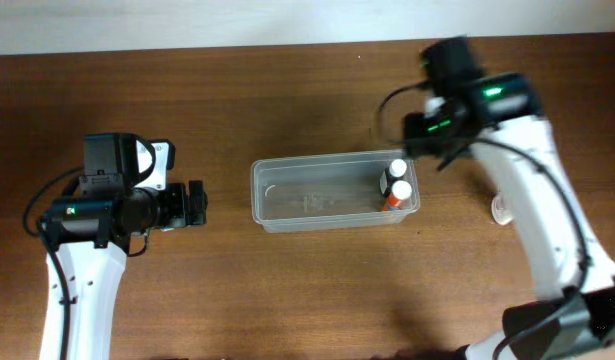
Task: Pack container
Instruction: 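Place the orange tube into the container beside the dark bottle, then grasp the white spray bottle with the right gripper, then lower the spray bottle into the container and open the right gripper, then withdraw the right gripper and grasp the gold-capped bottle with the left, then carry the gold-capped bottle into the container and release it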
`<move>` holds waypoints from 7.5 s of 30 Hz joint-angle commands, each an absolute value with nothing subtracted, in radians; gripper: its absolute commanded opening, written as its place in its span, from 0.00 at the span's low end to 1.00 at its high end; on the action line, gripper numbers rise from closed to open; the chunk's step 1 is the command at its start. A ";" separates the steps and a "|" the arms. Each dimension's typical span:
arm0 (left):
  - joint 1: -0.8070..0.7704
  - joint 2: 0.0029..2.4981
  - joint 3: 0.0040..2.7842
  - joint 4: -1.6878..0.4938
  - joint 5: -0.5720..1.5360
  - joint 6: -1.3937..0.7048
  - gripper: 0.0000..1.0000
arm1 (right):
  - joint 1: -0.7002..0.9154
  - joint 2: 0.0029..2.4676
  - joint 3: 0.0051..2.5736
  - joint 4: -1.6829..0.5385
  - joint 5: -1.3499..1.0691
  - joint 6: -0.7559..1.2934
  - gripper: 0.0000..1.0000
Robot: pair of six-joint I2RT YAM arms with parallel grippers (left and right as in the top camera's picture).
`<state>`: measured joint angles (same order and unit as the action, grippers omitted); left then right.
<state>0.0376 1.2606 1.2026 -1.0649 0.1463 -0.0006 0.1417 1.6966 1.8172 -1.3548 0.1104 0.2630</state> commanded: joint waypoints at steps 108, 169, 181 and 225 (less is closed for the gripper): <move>0.035 1.262 1.219 -1.068 0.150 0.015 0.99 | 0.326 1.772 2.062 -1.401 0.065 0.242 0.56; 0.188 1.941 1.405 -1.124 0.091 -0.199 0.11 | -0.099 1.235 1.161 -1.345 -0.078 0.135 0.89; -0.179 1.612 1.500 -1.134 0.090 -0.221 0.06 | -0.099 1.235 1.161 -1.341 -0.078 0.135 0.89; -0.678 2.014 1.499 -0.736 0.082 -0.433 0.60 | -0.099 1.235 1.161 -1.346 -0.079 0.135 0.89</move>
